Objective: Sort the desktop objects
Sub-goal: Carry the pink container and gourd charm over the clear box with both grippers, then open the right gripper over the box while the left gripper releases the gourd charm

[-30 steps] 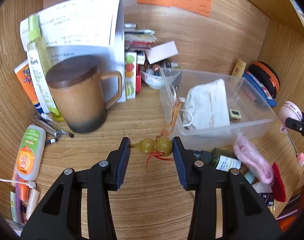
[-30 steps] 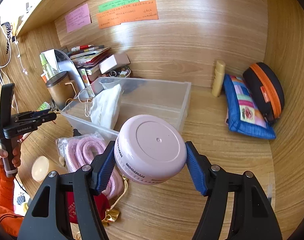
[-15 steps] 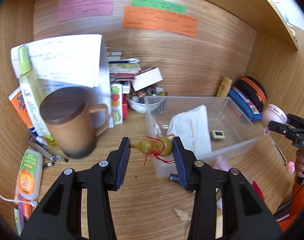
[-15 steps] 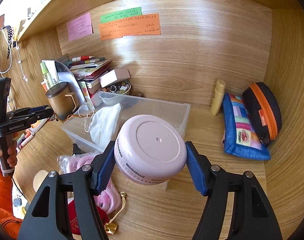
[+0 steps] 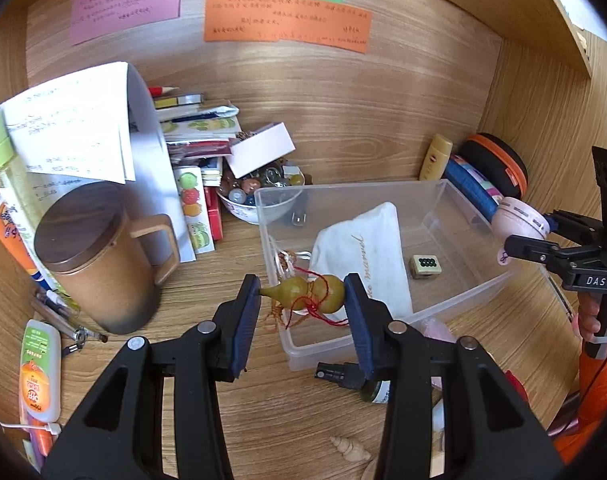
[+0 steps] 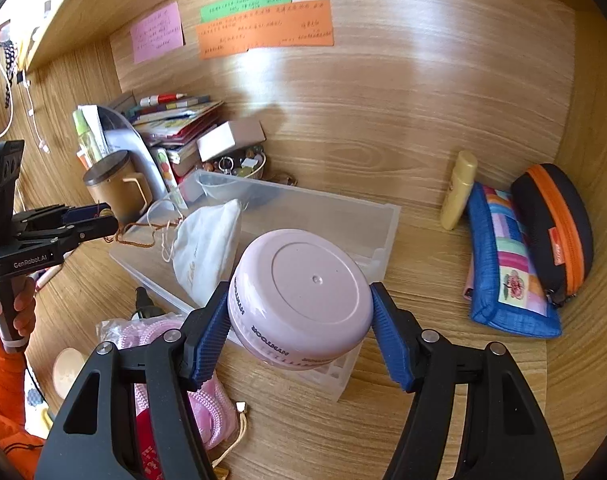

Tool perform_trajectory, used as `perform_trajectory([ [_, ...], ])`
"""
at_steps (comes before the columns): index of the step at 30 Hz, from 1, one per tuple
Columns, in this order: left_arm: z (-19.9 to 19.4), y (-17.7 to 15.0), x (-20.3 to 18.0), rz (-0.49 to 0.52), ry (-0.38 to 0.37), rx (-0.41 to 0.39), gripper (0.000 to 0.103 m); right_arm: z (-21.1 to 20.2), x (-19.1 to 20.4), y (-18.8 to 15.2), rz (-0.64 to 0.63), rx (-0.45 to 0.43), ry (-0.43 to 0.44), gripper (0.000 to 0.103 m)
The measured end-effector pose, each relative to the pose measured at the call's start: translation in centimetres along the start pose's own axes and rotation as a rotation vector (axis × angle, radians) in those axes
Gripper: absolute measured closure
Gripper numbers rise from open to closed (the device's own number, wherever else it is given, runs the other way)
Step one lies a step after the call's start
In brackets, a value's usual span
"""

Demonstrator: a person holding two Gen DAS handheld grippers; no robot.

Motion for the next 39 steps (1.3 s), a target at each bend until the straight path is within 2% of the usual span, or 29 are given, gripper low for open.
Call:
perform_trajectory([
  [23,4.3,0.3,-1.3,0.044,-0.061,0.107,0.061,5.3,1.3,0.4,-0.073,0.143,0.002,0.040],
  [39,5.7,0.3,-2.2,0.084,-0.087,0.137,0.061,7.7,2.1,0.6,-0.091,0.209,0.019,0.040],
])
Point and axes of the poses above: each gripper's, at about its wrist camera, not at the fingertips, and z roughly the way its jaws point, x to its left, y to its top, the point moved 3 cm from there along z, roughly the way its jaws point, and after that the axes turned 5 degrees about -z, right-handed, at the moved point
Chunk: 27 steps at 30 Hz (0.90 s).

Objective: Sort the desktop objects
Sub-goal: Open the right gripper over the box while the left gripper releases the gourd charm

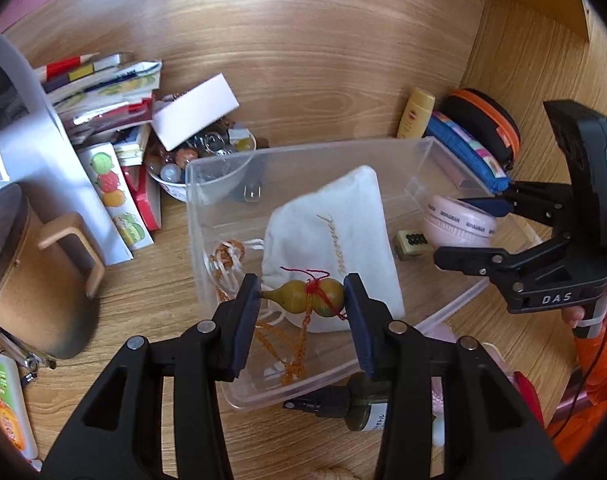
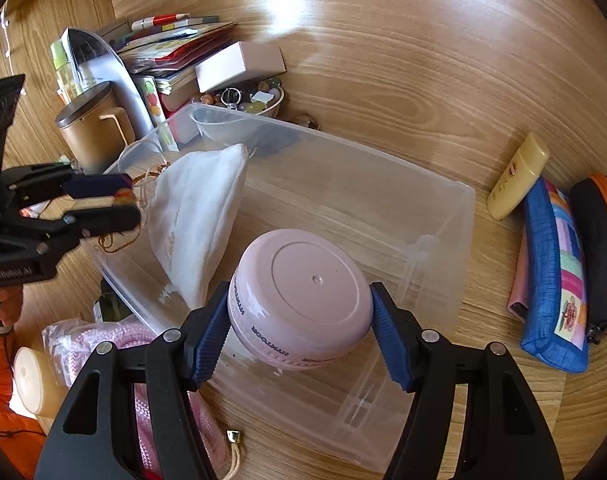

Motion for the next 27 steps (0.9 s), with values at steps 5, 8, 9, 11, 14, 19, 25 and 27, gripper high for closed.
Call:
perform_trajectory([
  [5,0.1,0.0,-0.2,0.007,-0.001,0.004,0.057,-0.1,-0.1,0.3,-0.008,0.007,0.001,0.040],
  [8,0.1,0.0,-0.3,0.013,-0.003,0.005,0.053,-0.2,0.0,0.5,-0.016,0.013,0.004,0.040],
  [9,0.1,0.0,-0.4,0.016,0.001,0.005,0.051,-0.2,0.0,0.5,-0.020,0.016,0.008,0.040],
  [11,0.1,-0.1,-0.5,0.019,0.003,0.007,0.049,-0.1,0.1,0.5,-0.026,0.020,0.011,0.040],
  [14,0.1,-0.1,-0.6,0.021,0.003,0.010,0.046,0.0,0.6,0.6,-0.047,0.027,0.004,0.039],
  [19,-0.2,0.1,-0.5,0.018,0.013,0.000,0.042,0.0,0.8,0.5,-0.061,0.028,-0.007,0.039],
  [25,-1.5,0.6,-0.2,0.012,0.056,-0.048,0.029,-1.3,0.9,0.3,-0.053,-0.005,-0.011,0.035],
  [27,-2.0,0.7,0.0,0.008,0.067,-0.059,0.026,-1.8,0.8,0.3,-0.049,-0.022,-0.021,0.031],
])
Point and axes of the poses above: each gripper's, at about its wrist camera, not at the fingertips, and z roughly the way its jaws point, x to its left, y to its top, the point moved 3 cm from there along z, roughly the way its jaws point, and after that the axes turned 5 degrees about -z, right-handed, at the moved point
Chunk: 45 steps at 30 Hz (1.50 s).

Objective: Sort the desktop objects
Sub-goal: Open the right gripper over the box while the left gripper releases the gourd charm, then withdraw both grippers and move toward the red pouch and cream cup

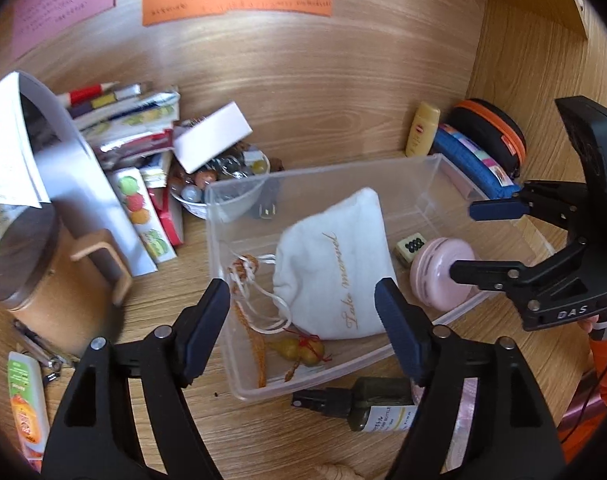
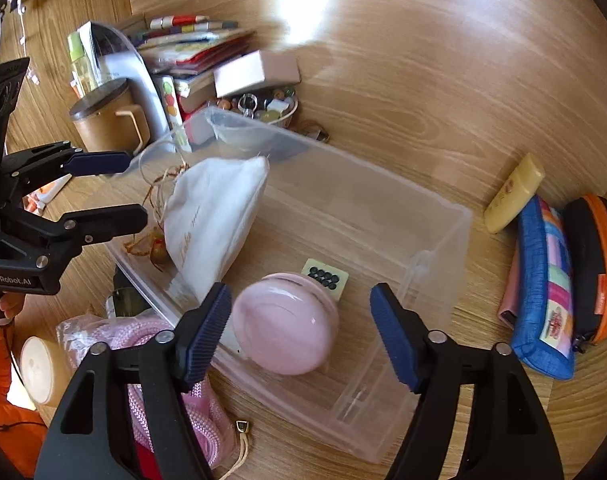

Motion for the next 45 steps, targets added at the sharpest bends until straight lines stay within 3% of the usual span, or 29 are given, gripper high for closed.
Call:
perform_trajectory([
  [4,-1.2,0.1,0.6,-0.016,0.023,-0.025,0.021,-1.5,-0.2,-0.2,0.010,-0.033,-0.021,0.030],
  [7,-2.4,0.1,0.8,-0.027,0.050,-0.051,0.014,-2.8,-0.2,-0.4,0.020,-0.059,-0.036,0.020],
  [11,-3.9,-0.1,0.8,-0.024,0.093,-0.078,0.012,-4.7,-0.1,-0.9,0.034,-0.105,-0.047,0.019],
  [13,-4.6,-0.4,0.8,-0.021,0.133,-0.089,0.006,-5.4,0.0,-1.1,0.040,-0.123,-0.049,0.019],
  [17,-5.4,-1.1,0.9,-0.025,0.200,-0.088,0.005,-6.6,0.3,-1.8,0.051,-0.146,-0.045,0.019],
  [31,-9.4,-5.0,-0.7,-0.062,0.220,-0.118,0.005,-10.5,2.5,-6.2,0.051,-0.210,-0.036,0.019],
  [45,-9.7,-9.8,-4.4,-0.058,0.172,-0.090,0.004,-10.1,5.8,-10.4,0.072,-0.204,0.076,0.019],
])
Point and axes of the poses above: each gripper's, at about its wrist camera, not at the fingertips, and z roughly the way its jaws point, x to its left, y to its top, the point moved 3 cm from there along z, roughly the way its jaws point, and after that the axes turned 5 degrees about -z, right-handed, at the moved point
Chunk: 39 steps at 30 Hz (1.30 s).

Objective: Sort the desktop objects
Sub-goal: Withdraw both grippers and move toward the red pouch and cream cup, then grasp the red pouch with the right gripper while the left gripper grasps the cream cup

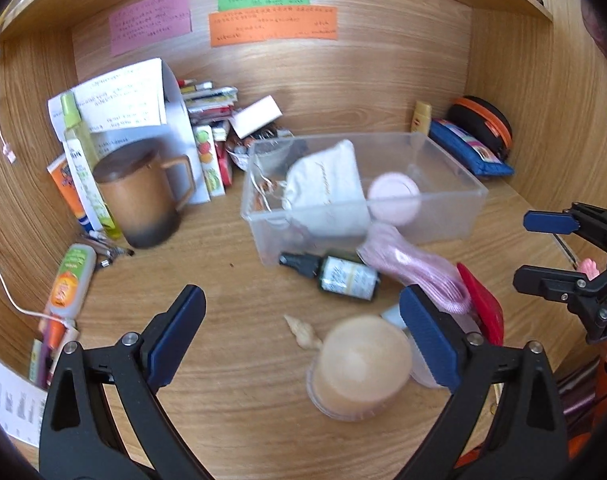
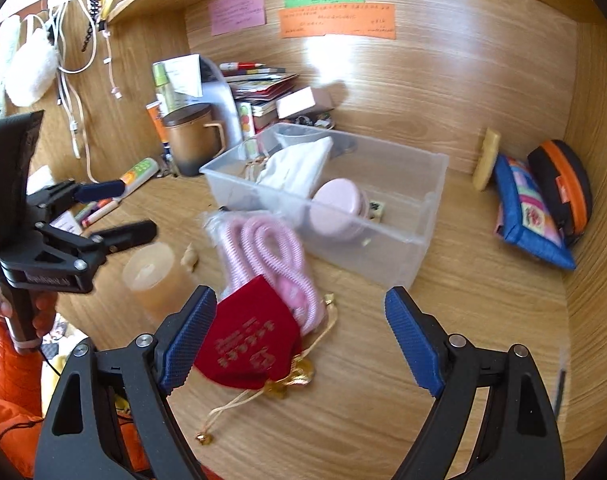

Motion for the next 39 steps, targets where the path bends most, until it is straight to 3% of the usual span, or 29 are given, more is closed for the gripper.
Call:
perform_trajectory([
  [13,1.3,-3.3,-1.6,-0.018,-0.057,0.081,0.004,3.1,1.8,-2.6,0.042,0.080,0.114,0.019],
  [24,2.8,-4.2,-1.9,-0.030,-0.062,0.122,0.004,3.9,0.7,-3.6,0.064,0.095,0.116,0.020],
  [30,3.2,-4.2,-1.8,-0.061,-0.077,0.129,0.004,3.8,0.7,-3.8,0.055,0.088,0.157,0.037],
  [32,3.3,-4.2,-1.8,-0.066,-0.071,0.123,0.004,3.7,0.8,-3.8,0.044,0.083,0.161,0.049],
  [36,3.3,-4.1,-1.6,-0.083,-0.079,0.107,0.004,3.3,1.1,-3.6,0.017,0.066,0.152,0.064],
  [37,3.3,-4.0,-1.5,-0.089,-0.079,0.098,0.004,3.3,1.2,-3.6,0.013,0.061,0.147,0.072],
  [39,3.1,-3.9,-1.4,-0.093,-0.077,0.083,0.004,3.1,1.2,-3.5,0.007,0.056,0.150,0.076],
])
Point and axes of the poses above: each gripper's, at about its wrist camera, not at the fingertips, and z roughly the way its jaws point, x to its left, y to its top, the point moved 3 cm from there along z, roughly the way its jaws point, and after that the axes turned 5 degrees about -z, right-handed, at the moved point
